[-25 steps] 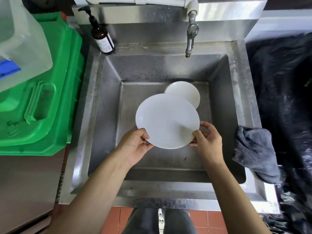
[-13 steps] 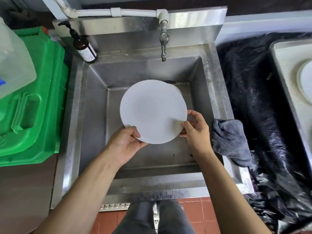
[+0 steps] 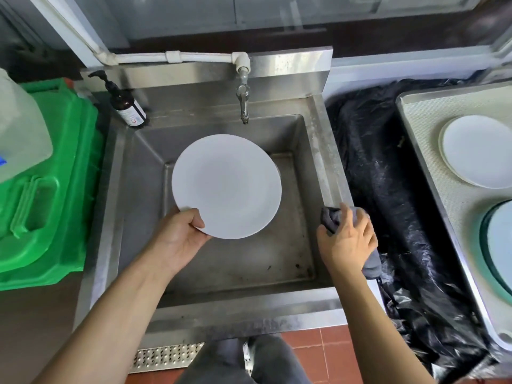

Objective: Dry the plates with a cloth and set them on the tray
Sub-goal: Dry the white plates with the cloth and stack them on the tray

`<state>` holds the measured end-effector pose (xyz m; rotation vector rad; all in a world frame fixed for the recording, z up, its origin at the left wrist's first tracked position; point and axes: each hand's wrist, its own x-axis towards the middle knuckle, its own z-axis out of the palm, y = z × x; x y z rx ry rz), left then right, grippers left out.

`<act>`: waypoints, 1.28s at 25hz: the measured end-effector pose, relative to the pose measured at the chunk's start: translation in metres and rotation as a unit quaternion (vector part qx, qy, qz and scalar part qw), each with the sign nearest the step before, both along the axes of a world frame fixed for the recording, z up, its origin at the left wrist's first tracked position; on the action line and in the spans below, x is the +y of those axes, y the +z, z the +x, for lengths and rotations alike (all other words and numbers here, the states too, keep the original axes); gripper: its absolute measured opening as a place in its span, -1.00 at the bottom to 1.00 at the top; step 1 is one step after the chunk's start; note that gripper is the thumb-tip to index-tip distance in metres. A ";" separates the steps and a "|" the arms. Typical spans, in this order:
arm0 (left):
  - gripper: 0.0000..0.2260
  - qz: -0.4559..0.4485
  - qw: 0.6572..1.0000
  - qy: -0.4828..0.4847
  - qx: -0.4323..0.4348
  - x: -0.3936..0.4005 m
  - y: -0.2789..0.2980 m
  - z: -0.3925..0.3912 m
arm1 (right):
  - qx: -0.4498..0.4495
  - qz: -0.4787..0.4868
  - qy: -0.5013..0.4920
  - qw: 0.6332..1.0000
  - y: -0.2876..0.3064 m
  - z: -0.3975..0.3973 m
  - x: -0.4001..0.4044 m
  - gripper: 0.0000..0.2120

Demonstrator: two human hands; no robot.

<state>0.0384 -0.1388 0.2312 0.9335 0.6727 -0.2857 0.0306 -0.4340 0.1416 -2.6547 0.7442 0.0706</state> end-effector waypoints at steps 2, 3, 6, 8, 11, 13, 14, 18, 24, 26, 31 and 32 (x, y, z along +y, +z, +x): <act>-0.45 0.004 1.000 -0.005 -0.006 -0.002 0.003 -0.001 | 0.118 -0.004 -0.002 0.993 -0.015 -0.010 -0.019 -0.18; -0.46 0.005 1.000 -0.004 -0.007 -0.003 0.004 -0.002 | 0.141 0.007 -0.002 0.990 -0.023 -0.017 -0.025 -0.15; -0.51 0.016 1.000 -0.008 -0.020 -0.002 0.009 -0.008 | 0.066 0.016 0.036 0.997 -0.039 -0.028 -0.030 -0.24; -0.57 0.023 0.999 -0.016 -0.032 0.001 0.014 -0.009 | 0.007 0.018 0.031 0.999 -0.040 -0.027 -0.028 -0.36; -0.58 0.015 0.998 -0.022 -0.053 0.004 0.025 -0.010 | -0.006 0.009 0.000 1.000 -0.027 -0.021 -0.031 -0.50; -0.57 0.018 0.998 -0.025 -0.053 0.006 0.032 -0.009 | -0.051 0.048 -0.026 0.997 -0.008 -0.012 -0.034 -0.52; -0.56 0.027 0.998 -0.026 -0.051 0.007 0.035 -0.009 | -0.089 0.074 -0.029 0.993 0.003 -0.008 -0.031 -0.52; -0.61 0.097 0.994 -0.019 -0.043 0.011 0.051 -0.005 | -0.237 0.173 -0.038 0.955 0.061 0.012 0.006 -0.54; -0.67 0.111 0.992 -0.036 -0.055 0.011 0.071 -0.008 | -0.355 0.257 0.143 0.887 0.141 0.033 0.091 -0.46; -0.67 0.108 0.991 -0.052 -0.061 0.010 0.074 -0.010 | -0.321 0.238 0.240 0.885 0.153 0.038 0.112 -0.44; -0.67 0.097 0.984 -0.093 -0.119 0.012 0.088 -0.015 | -0.260 0.263 0.372 0.851 0.159 0.022 0.160 -0.45; -0.66 0.094 0.982 -0.100 -0.129 0.014 0.091 -0.016 | -0.264 0.265 0.421 0.827 0.159 0.019 0.167 -0.45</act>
